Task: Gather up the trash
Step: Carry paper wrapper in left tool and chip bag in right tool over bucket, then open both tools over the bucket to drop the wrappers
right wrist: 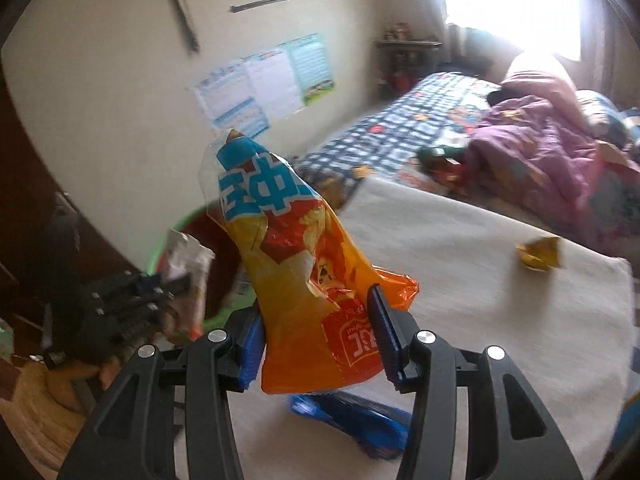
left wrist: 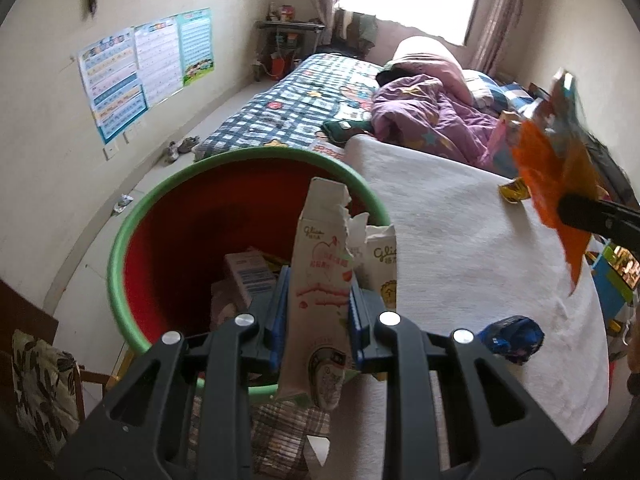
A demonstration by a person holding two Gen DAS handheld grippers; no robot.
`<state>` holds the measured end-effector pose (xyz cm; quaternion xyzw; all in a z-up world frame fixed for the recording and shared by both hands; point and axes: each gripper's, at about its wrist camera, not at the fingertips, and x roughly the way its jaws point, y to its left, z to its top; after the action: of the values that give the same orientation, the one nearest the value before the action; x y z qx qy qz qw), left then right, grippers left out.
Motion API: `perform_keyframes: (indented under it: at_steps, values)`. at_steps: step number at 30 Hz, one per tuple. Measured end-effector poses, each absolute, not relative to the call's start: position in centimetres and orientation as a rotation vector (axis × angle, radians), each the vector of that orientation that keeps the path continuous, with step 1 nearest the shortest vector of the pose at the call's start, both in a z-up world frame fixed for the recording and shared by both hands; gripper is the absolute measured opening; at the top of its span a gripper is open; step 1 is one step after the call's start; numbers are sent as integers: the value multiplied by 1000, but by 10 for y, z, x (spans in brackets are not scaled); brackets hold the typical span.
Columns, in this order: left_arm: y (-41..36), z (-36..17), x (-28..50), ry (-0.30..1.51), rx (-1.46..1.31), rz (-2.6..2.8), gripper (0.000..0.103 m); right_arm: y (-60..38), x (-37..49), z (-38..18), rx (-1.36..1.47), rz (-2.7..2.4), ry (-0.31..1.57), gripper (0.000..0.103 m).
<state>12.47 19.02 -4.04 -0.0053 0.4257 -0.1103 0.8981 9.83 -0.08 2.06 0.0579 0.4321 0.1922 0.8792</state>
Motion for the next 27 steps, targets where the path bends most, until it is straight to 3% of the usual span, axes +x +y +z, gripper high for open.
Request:
perform_keyframes:
  at_steps: [11, 27]
  values:
    - [226, -59, 145, 922, -39, -153, 24, 52, 144, -16, 258, 507, 1034, 47]
    - [234, -70, 157, 947, -48, -119, 24, 80, 163, -27, 270, 540, 1051, 51]
